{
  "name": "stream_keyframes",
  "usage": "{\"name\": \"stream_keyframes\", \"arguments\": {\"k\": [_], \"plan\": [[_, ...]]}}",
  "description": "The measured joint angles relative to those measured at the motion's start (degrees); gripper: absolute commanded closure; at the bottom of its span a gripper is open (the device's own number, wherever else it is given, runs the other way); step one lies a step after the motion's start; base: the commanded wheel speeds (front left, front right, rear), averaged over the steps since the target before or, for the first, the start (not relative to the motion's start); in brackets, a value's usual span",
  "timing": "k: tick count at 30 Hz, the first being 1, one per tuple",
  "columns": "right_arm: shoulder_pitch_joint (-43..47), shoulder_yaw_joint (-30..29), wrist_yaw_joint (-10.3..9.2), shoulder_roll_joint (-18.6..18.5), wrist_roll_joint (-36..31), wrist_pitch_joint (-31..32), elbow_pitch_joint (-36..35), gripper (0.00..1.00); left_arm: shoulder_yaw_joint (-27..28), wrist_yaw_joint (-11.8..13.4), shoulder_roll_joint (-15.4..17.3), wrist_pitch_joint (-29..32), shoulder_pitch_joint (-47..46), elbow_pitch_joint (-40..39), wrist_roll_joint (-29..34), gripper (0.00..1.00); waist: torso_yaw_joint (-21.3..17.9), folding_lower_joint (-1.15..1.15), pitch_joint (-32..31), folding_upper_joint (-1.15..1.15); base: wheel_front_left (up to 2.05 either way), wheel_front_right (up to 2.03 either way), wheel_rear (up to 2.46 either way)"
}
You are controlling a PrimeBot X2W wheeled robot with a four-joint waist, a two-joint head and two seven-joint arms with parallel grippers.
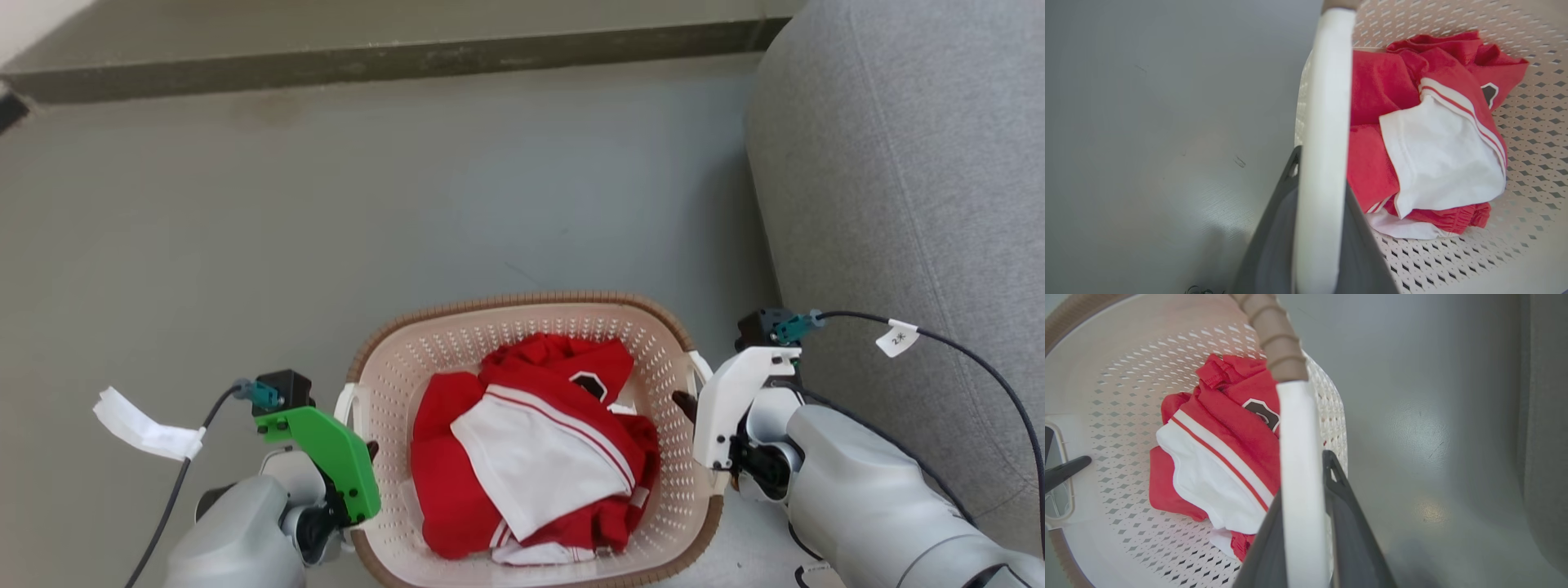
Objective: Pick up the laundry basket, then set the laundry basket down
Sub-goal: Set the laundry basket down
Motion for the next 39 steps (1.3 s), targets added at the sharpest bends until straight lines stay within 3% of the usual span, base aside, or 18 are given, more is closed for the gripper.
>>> {"name": "stream_keyframes", "arguments": {"k": [39], "plan": [[-12.9, -2.6, 0.09, -1.7, 0.5, -12.3, -1.1, 1.0, 0.7, 0.0, 0.5, -11.3, -15.1, -1.0, 1.1, 1.0, 0.8, 0.0, 25.4, 0.0, 0.0, 0.0, 0.0]]}}
